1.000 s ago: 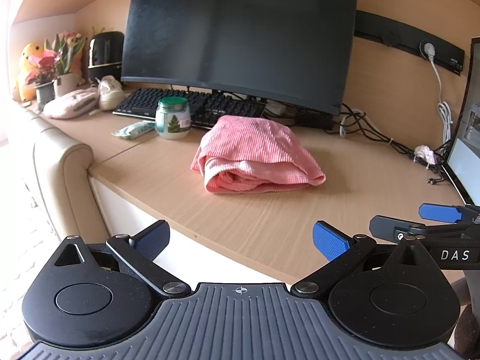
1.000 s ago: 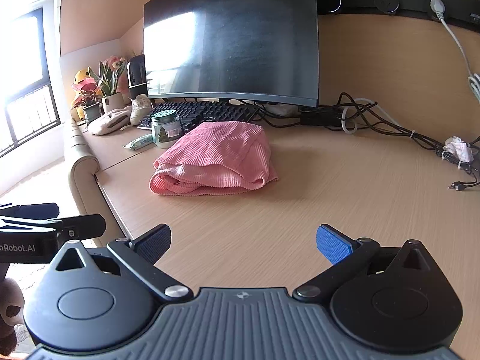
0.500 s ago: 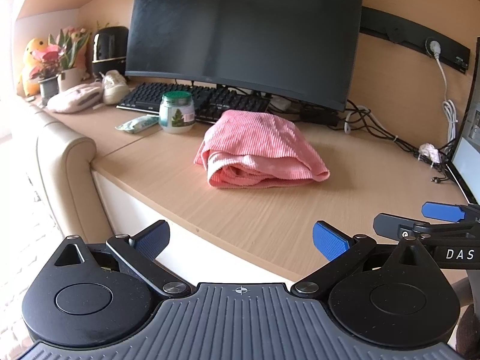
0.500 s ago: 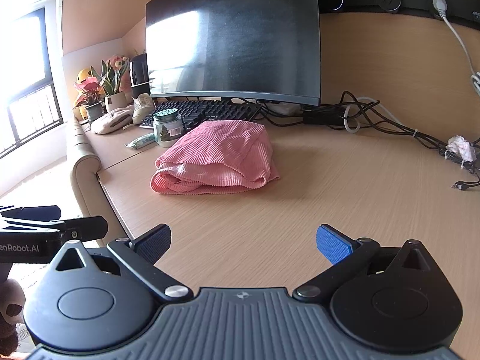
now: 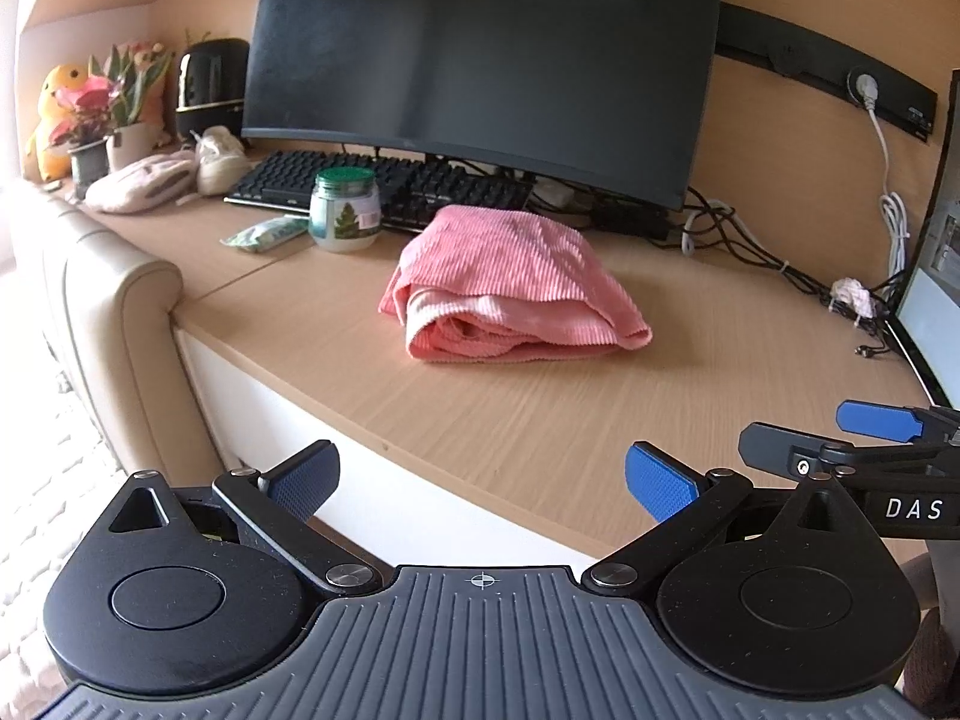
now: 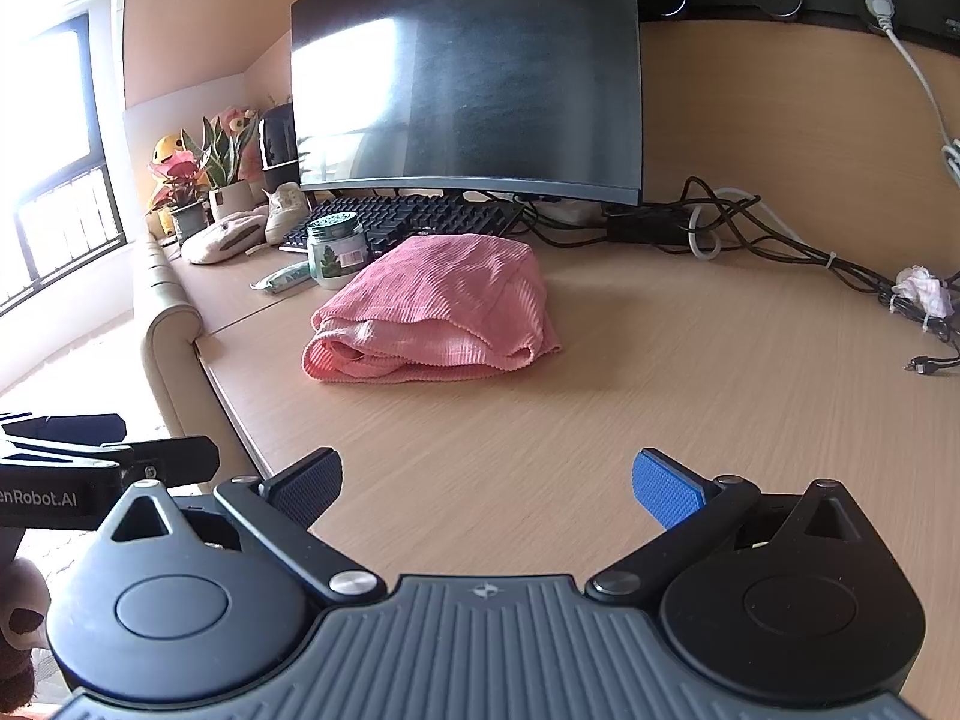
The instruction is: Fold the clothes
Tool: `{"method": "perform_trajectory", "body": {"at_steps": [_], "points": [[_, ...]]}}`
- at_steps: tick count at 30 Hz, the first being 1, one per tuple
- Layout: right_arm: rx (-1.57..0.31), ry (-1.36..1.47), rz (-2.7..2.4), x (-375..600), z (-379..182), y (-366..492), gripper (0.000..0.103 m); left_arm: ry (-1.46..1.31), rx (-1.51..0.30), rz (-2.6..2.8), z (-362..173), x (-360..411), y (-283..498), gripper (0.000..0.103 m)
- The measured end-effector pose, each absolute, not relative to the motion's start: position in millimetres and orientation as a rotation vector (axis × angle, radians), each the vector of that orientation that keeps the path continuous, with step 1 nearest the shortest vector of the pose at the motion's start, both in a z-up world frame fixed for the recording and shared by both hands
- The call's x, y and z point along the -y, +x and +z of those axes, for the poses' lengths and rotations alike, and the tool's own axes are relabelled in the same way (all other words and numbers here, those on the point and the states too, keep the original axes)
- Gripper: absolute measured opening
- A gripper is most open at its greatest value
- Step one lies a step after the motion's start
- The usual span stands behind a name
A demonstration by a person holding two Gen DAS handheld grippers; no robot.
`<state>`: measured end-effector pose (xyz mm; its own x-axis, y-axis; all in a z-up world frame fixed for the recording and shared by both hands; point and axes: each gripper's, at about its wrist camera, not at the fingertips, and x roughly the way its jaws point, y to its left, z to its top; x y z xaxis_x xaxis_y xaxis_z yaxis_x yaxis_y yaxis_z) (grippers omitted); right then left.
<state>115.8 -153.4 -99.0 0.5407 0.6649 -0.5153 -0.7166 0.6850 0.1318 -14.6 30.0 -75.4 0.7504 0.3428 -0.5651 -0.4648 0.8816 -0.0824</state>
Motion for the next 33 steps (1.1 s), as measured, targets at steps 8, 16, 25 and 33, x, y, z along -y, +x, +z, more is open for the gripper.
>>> {"method": "perform_trajectory", "body": {"at_steps": [8,16,25,33], "points": [[-0.568,-0.104,0.824,149.3,-98.7,114.5,0.103,-0.232,-0.564,0.458,-75.1,-32.3,-18.0,0.103],[-0.576,-0.111,0.827,148.1,-100.5,114.8,0.103,-0.232,-0.562,0.461,-74.7,-33.5,-18.4,0.103],[-0.579,-0.110,0.820,148.1,-101.8,116.0,0.103,-0.228,-0.563,0.465,-74.6,-34.1,-17.3,0.103],[-0.575,-0.112,0.816,148.6,-101.6,116.3,0.103,-0.237,-0.564,0.469,-71.4,-34.7,-15.7,0.103]]}}
